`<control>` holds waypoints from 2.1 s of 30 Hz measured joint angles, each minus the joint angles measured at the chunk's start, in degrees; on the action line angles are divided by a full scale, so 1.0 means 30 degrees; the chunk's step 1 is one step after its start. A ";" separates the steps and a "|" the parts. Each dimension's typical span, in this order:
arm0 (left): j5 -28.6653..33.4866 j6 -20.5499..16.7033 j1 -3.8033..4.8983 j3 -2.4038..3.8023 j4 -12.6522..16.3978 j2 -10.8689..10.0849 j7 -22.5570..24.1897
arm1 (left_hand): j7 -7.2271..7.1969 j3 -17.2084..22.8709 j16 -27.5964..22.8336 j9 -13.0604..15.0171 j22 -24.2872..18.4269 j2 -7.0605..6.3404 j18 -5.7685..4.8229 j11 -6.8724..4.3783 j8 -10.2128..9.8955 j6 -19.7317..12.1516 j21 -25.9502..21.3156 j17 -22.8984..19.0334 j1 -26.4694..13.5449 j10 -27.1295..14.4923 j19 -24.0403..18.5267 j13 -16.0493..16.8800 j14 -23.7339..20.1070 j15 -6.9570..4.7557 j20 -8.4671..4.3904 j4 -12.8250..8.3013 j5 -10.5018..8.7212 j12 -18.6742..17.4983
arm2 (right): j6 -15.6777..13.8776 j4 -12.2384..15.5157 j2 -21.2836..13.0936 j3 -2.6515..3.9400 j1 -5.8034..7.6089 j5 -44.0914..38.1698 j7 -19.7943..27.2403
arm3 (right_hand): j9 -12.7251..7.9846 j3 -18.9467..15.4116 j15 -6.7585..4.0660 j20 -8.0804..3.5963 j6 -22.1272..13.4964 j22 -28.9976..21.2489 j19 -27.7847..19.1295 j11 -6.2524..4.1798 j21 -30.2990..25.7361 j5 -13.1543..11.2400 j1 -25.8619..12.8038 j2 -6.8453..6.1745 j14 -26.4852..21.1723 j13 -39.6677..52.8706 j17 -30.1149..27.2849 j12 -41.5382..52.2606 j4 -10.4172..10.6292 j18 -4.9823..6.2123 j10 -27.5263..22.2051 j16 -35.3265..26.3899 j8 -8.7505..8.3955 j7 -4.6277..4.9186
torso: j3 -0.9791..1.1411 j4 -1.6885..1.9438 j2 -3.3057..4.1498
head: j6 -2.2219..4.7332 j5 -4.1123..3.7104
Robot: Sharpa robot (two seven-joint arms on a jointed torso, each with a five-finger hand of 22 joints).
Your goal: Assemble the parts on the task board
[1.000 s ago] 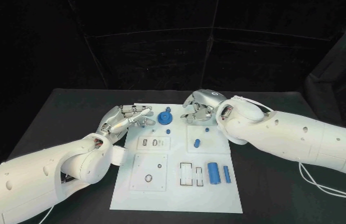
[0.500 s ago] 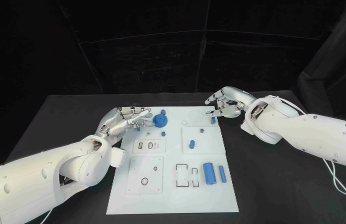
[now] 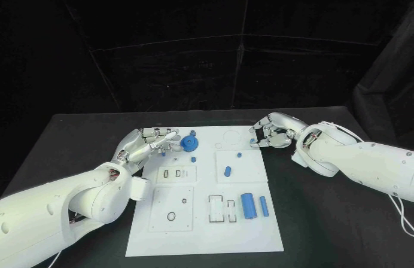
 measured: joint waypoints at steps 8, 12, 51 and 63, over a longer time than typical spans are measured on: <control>0.0000 0.0024 -0.0013 -0.0007 -0.0007 0.0018 0.0000 | 0.0000 -0.0001 0.0000 0.0001 0.0001 0.0000 0.0000 0.0000 0.0000 0.0000 0.0000 -0.0001 0.0000 0.0000 0.0000 0.0001 0.0000 0.0000 0.0000 0.0000 0.0000 0.0000 | 0.0192 -0.0281 0.0046 0.0003 -0.0087 -0.0019 0.0249 | 0.0001 -0.0054 0.0000 0.0000 -0.0001 0.0002 0.0000 0.0000 0.0000 -0.0070 0.0000 0.0000 -0.0001 -0.0020 0.0001 0.0001 -0.0053 0.0001 0.0001 0.0000 0.0000 0.0000 | -0.0031 0.0000 0.0002 | -0.0051 -0.0033; 0.0000 0.0031 -0.0018 -0.0012 -0.0019 0.0022 -0.0001 | 0.0000 0.0000 0.0001 0.0000 0.0002 0.0000 0.0000 0.0000 0.0000 0.0000 0.0000 -0.0002 0.0000 0.0000 0.0000 0.0002 0.0000 0.0000 0.0000 0.0000 0.0000 0.0000 | 0.0256 -0.0398 0.0054 0.0004 -0.0102 -0.0026 0.0301 | 0.0001 -0.0053 0.0000 0.0000 -0.0001 0.0002 0.0000 0.0000 0.0000 -0.0070 -0.0001 0.0000 -0.0001 -0.0003 0.0026 0.0001 -0.0053 0.0001 0.0001 0.0000 0.0000 0.0000 | -0.0046 0.0007 0.0002 | -0.0086 -0.0064; -0.0002 0.0095 -0.0034 -0.0047 -0.0192 0.0091 -0.0012 | 0.0001 0.0077 -0.0112 0.0000 -0.0017 0.0000 0.0001 -0.0001 0.0002 0.0001 0.0001 0.0026 0.0000 0.0001 0.0000 0.0003 0.0000 0.0000 0.0000 -0.0077 0.0000 0.0000 | 0.0987 -0.1104 0.0718 0.0018 -0.0278 -0.0936 0.0259 | 0.0064 0.1654 -0.0278 -0.0212 0.1991 0.0423 0.0213 -0.0410 0.0000 -0.2564 0.0723 0.1487 -0.0003 0.0558 0.0541 0.0334 -0.1058 0.0002 0.0415 0.0002 0.0381 -0.0466 | -0.0044 0.0000 -0.0016 | -0.0377 -0.0126; -0.0003 0.0138 -0.0039 -0.0061 -0.0257 0.0108 -0.0033 | 0.0000 0.0076 -0.0112 0.0000 -0.0015 0.0000 0.0000 -0.0001 0.0002 0.0001 0.0001 0.0023 0.0000 0.0001 0.0000 0.0003 0.0000 0.0000 0.0000 -0.0076 0.0000 0.0000 | 0.0952 -0.1314 0.0895 0.0029 -0.0284 -0.1084 0.0053 | 0.0034 0.2063 -0.0276 -0.0212 0.2095 0.0443 0.0212 -0.0409 0.0001 -0.2639 0.0800 0.1563 -0.0003 0.0575 0.0560 0.0334 -0.1210 0.0000 0.0414 0.0002 0.0373 -0.0454 | -0.0037 0.0000 -0.0016 | -0.0458 -0.0126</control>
